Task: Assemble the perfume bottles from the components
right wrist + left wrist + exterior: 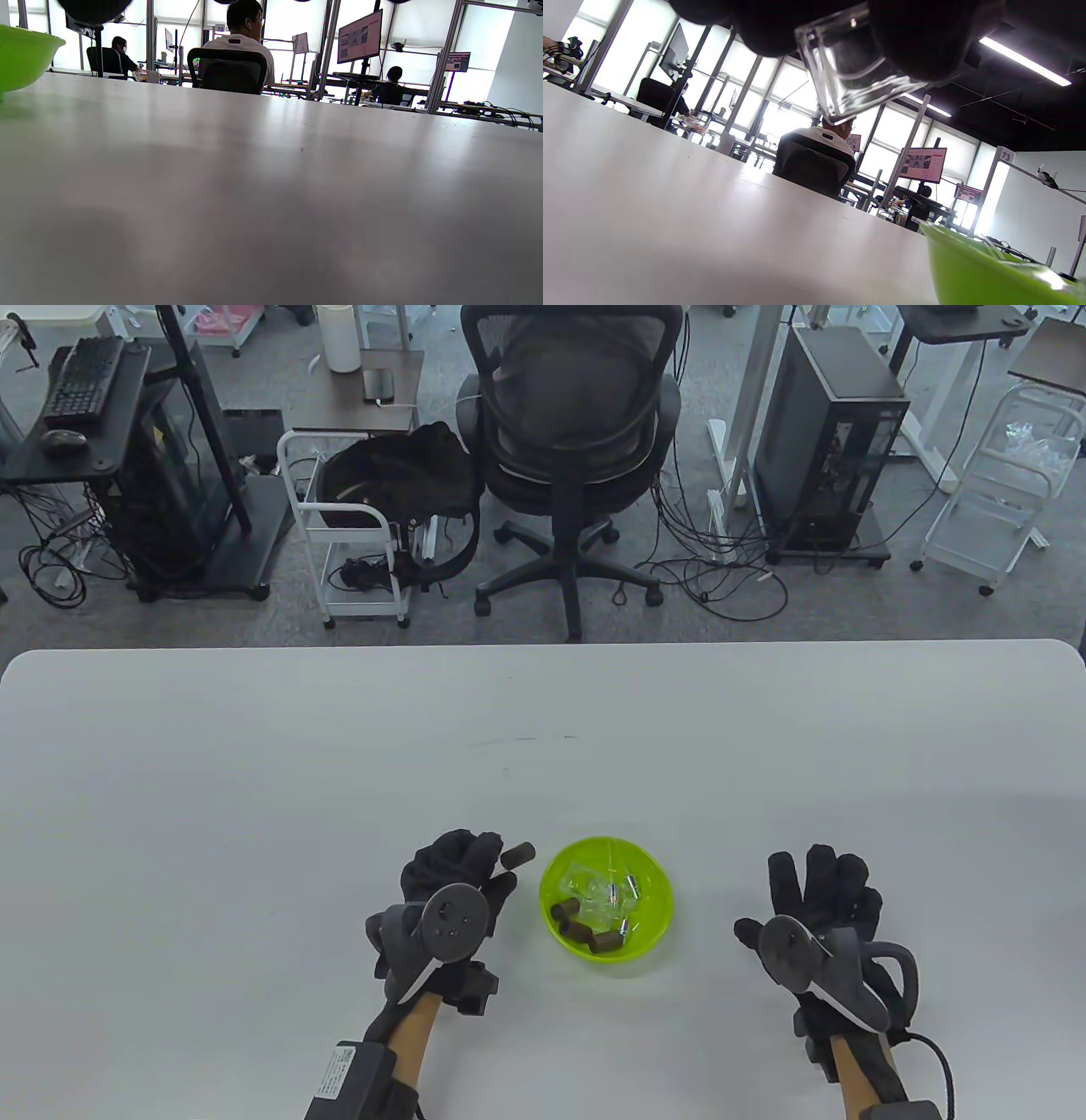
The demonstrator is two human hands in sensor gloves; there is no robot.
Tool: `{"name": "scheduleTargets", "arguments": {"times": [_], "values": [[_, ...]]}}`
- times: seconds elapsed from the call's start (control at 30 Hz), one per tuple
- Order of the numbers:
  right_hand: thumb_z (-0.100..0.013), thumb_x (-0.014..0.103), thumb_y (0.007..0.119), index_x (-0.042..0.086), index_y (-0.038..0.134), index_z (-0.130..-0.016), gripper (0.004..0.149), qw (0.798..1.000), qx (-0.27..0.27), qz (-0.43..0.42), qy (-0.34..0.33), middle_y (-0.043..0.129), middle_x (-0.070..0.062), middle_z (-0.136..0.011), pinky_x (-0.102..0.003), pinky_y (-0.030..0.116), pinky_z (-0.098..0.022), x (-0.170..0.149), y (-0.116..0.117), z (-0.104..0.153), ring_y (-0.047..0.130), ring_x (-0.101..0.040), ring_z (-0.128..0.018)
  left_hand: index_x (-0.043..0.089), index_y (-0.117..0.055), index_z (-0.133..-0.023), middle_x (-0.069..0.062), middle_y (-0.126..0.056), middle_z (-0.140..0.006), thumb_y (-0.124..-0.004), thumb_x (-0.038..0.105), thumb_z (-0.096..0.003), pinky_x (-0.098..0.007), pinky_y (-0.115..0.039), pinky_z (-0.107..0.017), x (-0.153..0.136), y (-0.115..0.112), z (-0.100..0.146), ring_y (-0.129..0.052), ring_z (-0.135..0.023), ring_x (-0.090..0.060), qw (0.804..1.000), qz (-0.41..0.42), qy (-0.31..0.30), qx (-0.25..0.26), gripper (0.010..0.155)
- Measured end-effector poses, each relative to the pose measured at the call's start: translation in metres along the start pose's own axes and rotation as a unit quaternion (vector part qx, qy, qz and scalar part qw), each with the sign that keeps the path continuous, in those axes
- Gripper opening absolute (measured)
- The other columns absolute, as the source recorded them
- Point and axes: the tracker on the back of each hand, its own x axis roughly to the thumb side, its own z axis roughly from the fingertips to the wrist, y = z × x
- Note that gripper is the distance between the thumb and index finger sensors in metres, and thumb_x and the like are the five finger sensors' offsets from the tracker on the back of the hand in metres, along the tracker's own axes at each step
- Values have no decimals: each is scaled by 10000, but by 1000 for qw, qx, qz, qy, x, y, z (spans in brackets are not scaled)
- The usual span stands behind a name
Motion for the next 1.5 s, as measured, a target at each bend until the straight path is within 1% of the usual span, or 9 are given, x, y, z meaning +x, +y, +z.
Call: {"name": "scheduleTargets", "arguments": {"times": [0.1, 0.4, 0.57, 0.7, 1.0, 1.17, 1.33, 1.43, 1.5], "values": [[-553, 638, 546, 145, 239, -1189, 860, 1000, 13, -11, 4, 182, -373, -1202, -792, 386, -731, 1, 5, -2, 245, -682, -1061, 292, -709, -950, 7, -731, -896, -770, 485, -476, -446, -652, -689, -2, -10, -19, -803, -716, -220, 999, -12, 29, -27, 515], [-553, 643, 536, 137, 211, -1190, 877, 999, 16, -26, 14, 187, -376, -1199, -795, 387, -726, -6, 6, 1, 247, -682, -1062, 304, -749, -941, 29, -830, -922, -830, 450, -440, -395, -731, -665, -19, -30, -59, -911, -697, -188, 990, -40, 91, -97, 527], [-552, 645, 536, 136, 212, -1190, 878, 998, 21, -55, 14, 189, -375, -1199, -792, 387, -729, -10, 4, 0, 247, -681, -1062, 314, -745, -956, 52, -847, -936, -825, 440, -446, -380, -726, -667, -29, -39, -79, -913, -723, -182, 976, -36, 124, -174, 532], [-554, 646, 535, 139, 210, -1191, 877, 995, 15, -93, 14, 179, -373, -1202, -794, 376, -730, -12, 0, -1, 241, -680, -1064, 316, -751, -960, 57, -863, -936, -823, 433, -450, -379, -726, -667, -30, -47, -87, -912, -734, -183, 972, -49, 132, -187, 528], [-553, 650, 534, 133, 211, -1191, 882, 996, 23, -88, 12, 184, -376, -1200, -800, 371, -723, -11, 2, 0, 237, -685, -1060, 290, -720, -1003, 30, -850, -970, -810, 415, -480, -389, -714, -678, -33, -52, -86, -893, -797, -213, 965, -64, 146, -207, 546], [-552, 652, 532, 135, 208, -1191, 883, 996, 24, -90, 11, 178, -374, -1202, -799, 367, -725, -10, 3, -1, 233, -683, -1061, 258, -624, -1072, -10, -772, -1043, -829, 426, -469, -417, -672, -712, -39, -49, -83, -837, -869, -246, 962, -64, 150, -217, 659], [-552, 652, 534, 132, 209, -1191, 886, 996, 23, -90, 9, 180, -376, -1200, -800, 369, -723, -10, 4, -1, 233, -686, -1058, 210, -477, -1140, -103, -615, -1145, -821, 455, -475, -486, -582, -756, -33, -32, -70, -714, -964, -342, 960, -103, 133, -225, 788], [-551, 652, 535, 128, 210, -1190, 888, 996, 21, -86, 6, 183, -378, -1198, -802, 372, -719, -9, 4, 0, 232, -690, -1055, 219, -407, -1166, -172, -508, -1193, -773, 544, -492, -524, -521, -778, -23, -18, -52, -631, -1008, -404, 956, -147, 101, -232, 833], [-551, 652, 534, 130, 210, -1190, 887, 997, 17, -82, 4, 182, -380, -1197, -802, 372, -719, -7, 3, 0, 233, -690, -1054, 219, -404, -1171, -188, -492, -1200, -753, 577, -491, -532, -515, -780, -13, -9, -37, -620, -1014, -417, 958, -181, 69, -212, 844]]}}
